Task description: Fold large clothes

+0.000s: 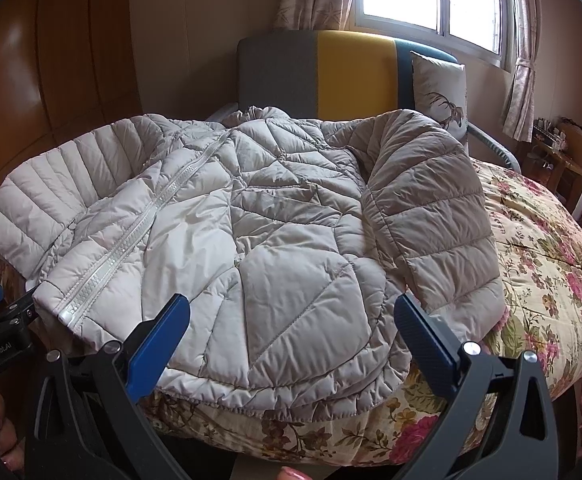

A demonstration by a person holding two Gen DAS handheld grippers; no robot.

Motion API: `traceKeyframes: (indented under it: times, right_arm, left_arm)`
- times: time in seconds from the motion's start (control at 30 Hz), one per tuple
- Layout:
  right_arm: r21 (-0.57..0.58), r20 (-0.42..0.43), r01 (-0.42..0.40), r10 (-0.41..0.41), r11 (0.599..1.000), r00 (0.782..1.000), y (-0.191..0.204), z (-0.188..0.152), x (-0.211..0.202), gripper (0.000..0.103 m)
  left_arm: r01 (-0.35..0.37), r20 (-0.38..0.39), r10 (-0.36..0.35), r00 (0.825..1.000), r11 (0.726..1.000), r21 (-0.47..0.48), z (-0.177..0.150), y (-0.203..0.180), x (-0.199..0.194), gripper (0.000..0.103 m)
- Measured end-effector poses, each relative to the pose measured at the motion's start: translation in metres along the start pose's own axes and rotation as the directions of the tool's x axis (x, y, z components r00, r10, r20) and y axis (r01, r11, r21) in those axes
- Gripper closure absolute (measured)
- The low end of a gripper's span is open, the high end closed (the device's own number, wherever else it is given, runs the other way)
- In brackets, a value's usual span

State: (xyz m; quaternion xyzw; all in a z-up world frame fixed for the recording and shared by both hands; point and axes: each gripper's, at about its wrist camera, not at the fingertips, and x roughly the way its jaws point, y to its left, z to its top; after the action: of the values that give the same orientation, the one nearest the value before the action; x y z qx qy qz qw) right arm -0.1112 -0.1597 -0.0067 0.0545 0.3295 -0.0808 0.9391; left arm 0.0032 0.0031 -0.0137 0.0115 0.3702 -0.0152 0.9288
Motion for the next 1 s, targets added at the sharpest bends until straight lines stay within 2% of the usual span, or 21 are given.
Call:
traceKeyframes:
  times: [0.2,0.33,0.43,0.5,0.63,0.67,0.73,0.83,1.0]
  right_arm:
    - [0.011,0.018,0.033,-0.033,0.999,0.999,-0.011,0.004,0.004,0.002]
    - [0.063,0.005,0.064,-0.065,0.996,0.998,-0.035,0.012,0.015,0.002]
    - [0.097,0.011,0.146,-0.147,0.985,0.989,-0.060,0.020,0.026,0.002]
    - [0.116,-0.002,0.194,-0.195,0.974,0.981,-0.078,0.024,0.037,0.002]
    - [0.106,-0.078,0.287,-0.280,0.952,0.957,-0.116,0.025,0.066,0.002]
    - [0.096,-0.103,0.308,-0.299,0.946,0.949,-0.125,0.025,0.074,0.002]
    - [0.076,-0.168,0.381,-0.365,0.921,0.916,-0.146,0.025,0.089,0.002]
    - [0.070,-0.203,0.478,-0.456,0.876,0.866,-0.183,0.025,0.104,0.002]
    - [0.108,-0.240,0.638,-0.603,0.763,0.761,-0.266,0.030,0.115,0.002]
  left_arm:
    - [0.024,0.047,-0.025,0.999,1.000,0.014,0.001,0.001,-0.006,0.003]
    - [-0.006,0.115,0.000,0.993,0.999,0.050,0.003,-0.003,-0.015,0.003]
    - [-0.018,0.157,0.009,0.987,0.999,0.051,0.008,0.000,-0.020,0.003]
    - [0.006,0.169,-0.015,0.986,0.999,0.053,0.011,0.005,-0.020,0.003]
    - [0.052,0.115,-0.059,0.992,0.997,0.063,0.014,0.007,-0.007,0.003]
    - [0.065,0.090,-0.070,0.993,0.996,0.063,0.013,0.007,-0.002,0.003]
    - [0.072,0.056,-0.076,0.996,0.996,0.060,0.011,0.007,0.006,0.003]
    - [0.059,0.047,-0.062,0.997,0.996,0.068,0.007,0.005,0.011,0.003]
    - [0.115,0.028,-0.116,0.993,0.993,0.032,0.006,0.012,0.017,0.003]
